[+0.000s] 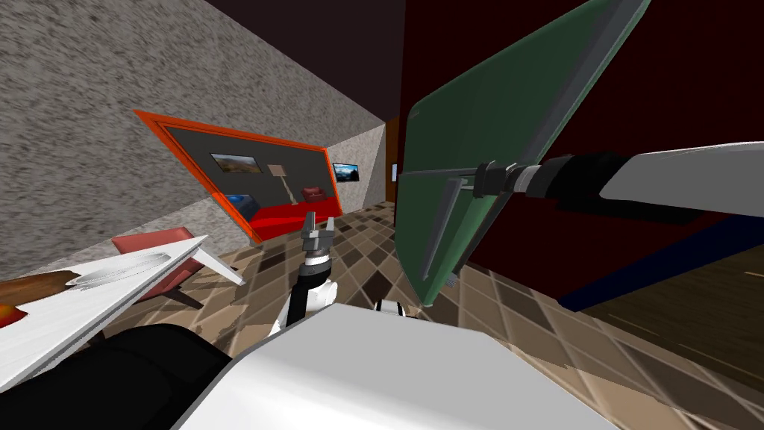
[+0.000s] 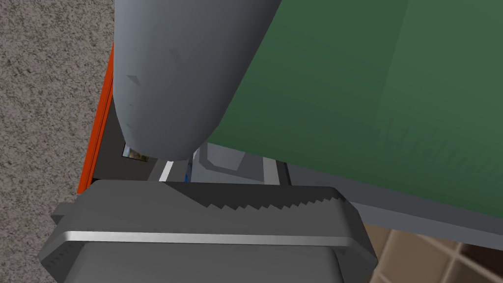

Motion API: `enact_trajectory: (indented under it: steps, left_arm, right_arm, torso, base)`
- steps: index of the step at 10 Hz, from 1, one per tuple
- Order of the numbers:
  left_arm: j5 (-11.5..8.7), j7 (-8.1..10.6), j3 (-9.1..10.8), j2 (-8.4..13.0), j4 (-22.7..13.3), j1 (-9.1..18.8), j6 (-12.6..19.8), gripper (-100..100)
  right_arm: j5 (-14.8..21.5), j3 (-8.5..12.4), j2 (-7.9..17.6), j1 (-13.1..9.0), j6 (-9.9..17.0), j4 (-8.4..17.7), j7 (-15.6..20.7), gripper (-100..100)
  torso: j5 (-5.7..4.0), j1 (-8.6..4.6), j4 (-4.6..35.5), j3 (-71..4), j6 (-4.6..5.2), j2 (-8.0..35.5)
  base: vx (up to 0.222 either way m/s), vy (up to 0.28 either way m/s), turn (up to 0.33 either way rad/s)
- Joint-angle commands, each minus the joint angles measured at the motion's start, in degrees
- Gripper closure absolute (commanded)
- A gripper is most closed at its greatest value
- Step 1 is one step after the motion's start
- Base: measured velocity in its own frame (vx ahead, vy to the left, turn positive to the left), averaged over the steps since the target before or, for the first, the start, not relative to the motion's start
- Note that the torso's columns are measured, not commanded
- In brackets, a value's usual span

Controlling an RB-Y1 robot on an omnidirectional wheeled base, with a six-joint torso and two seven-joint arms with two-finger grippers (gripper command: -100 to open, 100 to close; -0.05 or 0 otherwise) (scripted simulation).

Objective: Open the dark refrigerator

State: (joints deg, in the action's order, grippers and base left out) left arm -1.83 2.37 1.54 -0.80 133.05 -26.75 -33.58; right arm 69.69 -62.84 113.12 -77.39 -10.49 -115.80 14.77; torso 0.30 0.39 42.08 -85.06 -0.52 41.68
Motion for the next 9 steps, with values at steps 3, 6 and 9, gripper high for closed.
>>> enact_trajectory:
  steps: [3, 6, 9]
  left_arm:
    - [0.0, 0.00, 0.00, 0.0, 0.0, 0.0, 0.0, 0]
    - [0.0, 0.00, 0.00, 0.0, 0.0, 0.0, 0.0, 0]
    - [0.0, 0.00, 0.03, 0.0, 0.0, 0.0, 0.0, 0]
  right_arm:
    - [3.5, -5.9, 7.2, -2.5, 3.2, -2.7, 0.1, 100]
    - [4.8, -7.8, 9.9, -3.2, 4.3, -3.6, 0.0, 100]
    - [4.5, -6.8, 12.0, -4.1, 3.9, -6.1, -2.5, 100]
  torso:
    - [-0.04, -0.01, 0.0, 0.2, 0.18, 0.1]
    - [-0.24, -0.28, 0.1, 0.5, 0.38, 0.5]
    - [-0.25, -0.50, 0.3, 0.5, 0.65, 0.5]
  base:
    - [0.021, 0.329, -0.103]
    - [0.009, 0.319, -0.072]
    - [0.114, 0.139, -0.207]
